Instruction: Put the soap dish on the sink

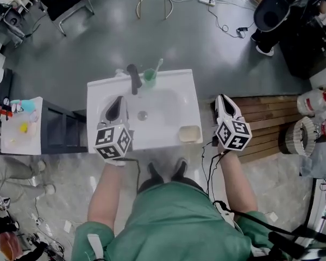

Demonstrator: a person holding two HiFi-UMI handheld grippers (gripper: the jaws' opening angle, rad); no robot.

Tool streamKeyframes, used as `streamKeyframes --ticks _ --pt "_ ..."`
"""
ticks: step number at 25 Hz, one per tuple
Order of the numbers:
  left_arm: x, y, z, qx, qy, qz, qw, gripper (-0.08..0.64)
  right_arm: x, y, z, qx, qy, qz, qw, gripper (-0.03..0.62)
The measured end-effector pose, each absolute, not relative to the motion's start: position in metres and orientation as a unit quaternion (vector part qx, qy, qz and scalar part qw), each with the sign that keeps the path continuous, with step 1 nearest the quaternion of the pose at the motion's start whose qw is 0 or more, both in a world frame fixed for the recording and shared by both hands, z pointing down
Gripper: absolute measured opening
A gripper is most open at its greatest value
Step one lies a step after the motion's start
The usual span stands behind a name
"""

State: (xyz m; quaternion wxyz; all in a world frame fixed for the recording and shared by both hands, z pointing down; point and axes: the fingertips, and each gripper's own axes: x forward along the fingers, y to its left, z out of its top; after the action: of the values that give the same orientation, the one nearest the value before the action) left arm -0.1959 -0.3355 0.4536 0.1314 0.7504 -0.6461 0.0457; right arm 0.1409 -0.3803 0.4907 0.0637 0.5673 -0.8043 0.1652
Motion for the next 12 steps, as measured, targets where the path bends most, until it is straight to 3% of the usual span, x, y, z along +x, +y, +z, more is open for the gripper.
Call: streamKeyframes --ticks 12 --pt "-0.186 -0.332 0.356 0.769 -0.634 -0.015 0.078 0.017 0.122 -0.366 0.361 0.543 -0.835 0.082 -0.022 0.02"
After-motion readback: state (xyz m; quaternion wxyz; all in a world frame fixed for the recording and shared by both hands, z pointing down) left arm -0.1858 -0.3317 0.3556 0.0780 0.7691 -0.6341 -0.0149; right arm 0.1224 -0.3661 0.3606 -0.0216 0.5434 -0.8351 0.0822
